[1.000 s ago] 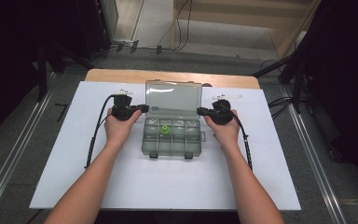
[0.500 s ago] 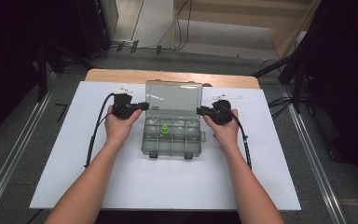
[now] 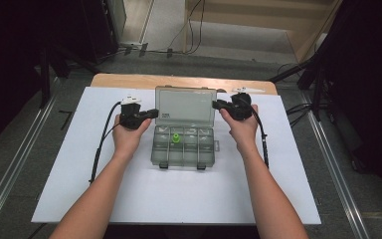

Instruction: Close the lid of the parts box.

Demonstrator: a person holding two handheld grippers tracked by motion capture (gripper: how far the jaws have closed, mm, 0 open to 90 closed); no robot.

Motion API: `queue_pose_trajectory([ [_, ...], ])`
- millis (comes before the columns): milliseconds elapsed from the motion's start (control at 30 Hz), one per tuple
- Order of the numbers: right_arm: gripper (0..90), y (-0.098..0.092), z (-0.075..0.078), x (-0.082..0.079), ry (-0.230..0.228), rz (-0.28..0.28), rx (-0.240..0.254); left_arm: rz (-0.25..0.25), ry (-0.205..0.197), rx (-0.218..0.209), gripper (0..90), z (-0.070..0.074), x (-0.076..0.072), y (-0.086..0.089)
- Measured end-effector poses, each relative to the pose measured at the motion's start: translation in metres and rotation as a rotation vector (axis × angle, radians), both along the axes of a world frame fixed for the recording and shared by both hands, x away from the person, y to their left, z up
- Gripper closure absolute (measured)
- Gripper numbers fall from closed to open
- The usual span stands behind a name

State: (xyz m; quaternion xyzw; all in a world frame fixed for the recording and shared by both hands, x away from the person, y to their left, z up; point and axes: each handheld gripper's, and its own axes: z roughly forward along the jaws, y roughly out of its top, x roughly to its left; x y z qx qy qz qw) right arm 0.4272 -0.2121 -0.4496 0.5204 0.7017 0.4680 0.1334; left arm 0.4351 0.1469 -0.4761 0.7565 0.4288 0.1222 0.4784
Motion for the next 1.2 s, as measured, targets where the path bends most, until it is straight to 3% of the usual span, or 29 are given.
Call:
queue_pose_trajectory([
  [433,80.9,0.003,-0.002,0.005,0.034,-0.004,0.014,0.0,-0.018,-0.008,83.2,-0.002,-0.003,0.002],
  [567,82.0,0.005,-0.001,0.003,0.01,-0.009,0.001,-0.007,0.011,-0.026,82.0,-0.002,-0.001,0.005],
  [633,82.0,0.007,-0.001,0.0,-0.002,-0.004,-0.005,-0.025,0.065,-0.086,69.4,-0.001,0.002,0.01],
  [733,82.0,0.006,-0.001,-0.002,-0.016,0.001,-0.01,-0.035,0.069,-0.104,66.2,0.005,0.004,0.022],
  [833,82.0,0.007,-0.001,-0.004,-0.034,0.002,-0.017,-0.06,0.082,-0.167,67.8,0.014,0.007,0.034],
  [967,82.0,0.007,-0.003,-0.007,-0.055,0.0,-0.01,-0.081,0.093,-0.129,77.7,0.027,0.013,0.037],
  [1067,82.0,0.007,-0.002,-0.01,-0.072,-0.002,-0.017,-0.067,0.091,-0.131,87.7,0.031,0.017,0.038],
  [1200,82.0,0.008,-0.001,-0.014,-0.094,0.006,-0.036,-0.04,0.122,-0.179,89.1,0.028,0.026,0.038],
])
